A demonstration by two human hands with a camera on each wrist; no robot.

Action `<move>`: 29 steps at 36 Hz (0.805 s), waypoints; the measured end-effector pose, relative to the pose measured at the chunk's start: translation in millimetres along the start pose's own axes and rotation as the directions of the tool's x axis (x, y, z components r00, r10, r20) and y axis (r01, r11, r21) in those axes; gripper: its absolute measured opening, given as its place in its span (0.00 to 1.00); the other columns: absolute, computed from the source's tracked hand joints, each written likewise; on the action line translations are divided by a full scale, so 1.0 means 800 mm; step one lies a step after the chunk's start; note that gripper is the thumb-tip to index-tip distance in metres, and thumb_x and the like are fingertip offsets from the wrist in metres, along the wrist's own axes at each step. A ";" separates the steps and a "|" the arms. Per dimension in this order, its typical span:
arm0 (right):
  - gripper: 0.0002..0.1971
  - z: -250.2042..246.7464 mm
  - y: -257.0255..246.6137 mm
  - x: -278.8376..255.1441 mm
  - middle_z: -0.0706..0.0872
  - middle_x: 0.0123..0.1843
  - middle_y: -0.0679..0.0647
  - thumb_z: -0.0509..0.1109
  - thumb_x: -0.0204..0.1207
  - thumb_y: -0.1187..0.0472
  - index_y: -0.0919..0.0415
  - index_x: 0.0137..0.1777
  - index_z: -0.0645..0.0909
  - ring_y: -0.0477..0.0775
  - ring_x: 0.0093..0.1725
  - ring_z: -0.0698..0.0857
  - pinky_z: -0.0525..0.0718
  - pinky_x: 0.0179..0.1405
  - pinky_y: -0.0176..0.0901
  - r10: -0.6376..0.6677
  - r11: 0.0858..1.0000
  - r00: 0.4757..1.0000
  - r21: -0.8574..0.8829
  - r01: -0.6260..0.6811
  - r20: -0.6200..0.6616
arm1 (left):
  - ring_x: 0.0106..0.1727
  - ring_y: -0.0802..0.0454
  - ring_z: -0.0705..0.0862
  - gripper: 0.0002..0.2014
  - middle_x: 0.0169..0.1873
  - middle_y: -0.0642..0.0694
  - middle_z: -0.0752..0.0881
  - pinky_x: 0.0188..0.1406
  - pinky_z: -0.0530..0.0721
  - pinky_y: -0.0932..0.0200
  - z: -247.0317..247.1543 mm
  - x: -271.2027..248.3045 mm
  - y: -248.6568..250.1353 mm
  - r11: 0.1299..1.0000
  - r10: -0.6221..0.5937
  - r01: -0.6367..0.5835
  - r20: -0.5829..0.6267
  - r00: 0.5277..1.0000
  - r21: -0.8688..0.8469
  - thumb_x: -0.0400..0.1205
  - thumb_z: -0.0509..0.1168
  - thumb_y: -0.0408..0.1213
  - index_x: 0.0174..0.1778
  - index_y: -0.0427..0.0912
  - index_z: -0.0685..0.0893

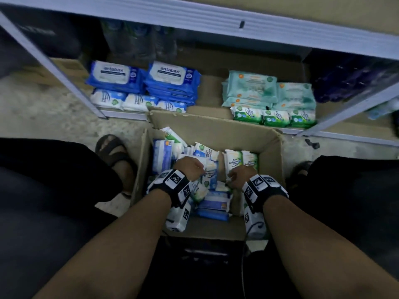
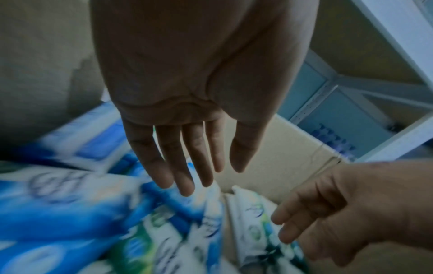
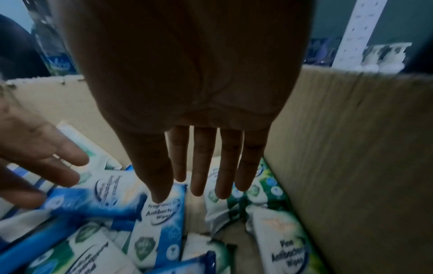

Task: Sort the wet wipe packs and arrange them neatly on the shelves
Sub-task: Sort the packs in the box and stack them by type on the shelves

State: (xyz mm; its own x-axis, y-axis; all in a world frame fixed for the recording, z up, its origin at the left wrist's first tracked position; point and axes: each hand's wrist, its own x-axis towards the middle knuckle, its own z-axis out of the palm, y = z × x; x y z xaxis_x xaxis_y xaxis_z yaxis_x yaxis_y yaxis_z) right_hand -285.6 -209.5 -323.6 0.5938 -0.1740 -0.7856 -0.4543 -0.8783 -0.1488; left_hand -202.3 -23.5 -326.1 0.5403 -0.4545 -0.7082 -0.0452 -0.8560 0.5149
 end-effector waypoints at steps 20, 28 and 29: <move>0.32 0.080 0.015 0.083 0.75 0.76 0.61 0.73 0.80 0.54 0.64 0.80 0.67 0.61 0.71 0.78 0.80 0.66 0.47 0.035 0.996 0.961 -0.085 -0.012 0.276 | 0.69 0.46 0.78 0.22 0.72 0.45 0.78 0.66 0.75 0.55 0.041 0.024 -0.046 0.940 0.105 -0.157 0.180 0.978 0.304 0.82 0.70 0.44 0.73 0.49 0.79; 0.38 0.091 0.017 0.090 0.78 0.69 0.62 0.81 0.68 0.51 0.64 0.76 0.71 0.63 0.65 0.82 0.85 0.61 0.52 0.047 0.999 0.984 -0.033 -0.042 0.171 | 0.58 0.42 0.82 0.14 0.61 0.46 0.79 0.56 0.83 0.46 0.051 0.043 -0.037 0.834 0.077 -0.171 0.198 0.977 0.524 0.80 0.69 0.43 0.61 0.52 0.81; 0.33 0.092 0.017 0.091 0.76 0.72 0.63 0.76 0.75 0.55 0.64 0.77 0.69 0.64 0.68 0.79 0.82 0.65 0.51 0.066 0.998 0.985 -0.008 -0.065 0.160 | 0.58 0.42 0.82 0.14 0.61 0.45 0.79 0.55 0.83 0.46 0.054 0.045 -0.036 0.822 0.065 -0.160 0.189 0.980 0.546 0.80 0.68 0.43 0.62 0.52 0.81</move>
State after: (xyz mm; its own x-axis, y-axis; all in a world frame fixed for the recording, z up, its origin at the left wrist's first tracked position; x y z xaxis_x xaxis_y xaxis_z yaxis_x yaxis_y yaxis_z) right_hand -297.2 -201.2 -427.4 0.4488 -0.1580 -0.8795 -0.4866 -0.8687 -0.0922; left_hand -217.9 -25.5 -387.4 0.3677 -0.5478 -0.7514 -0.5827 -0.7655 0.2730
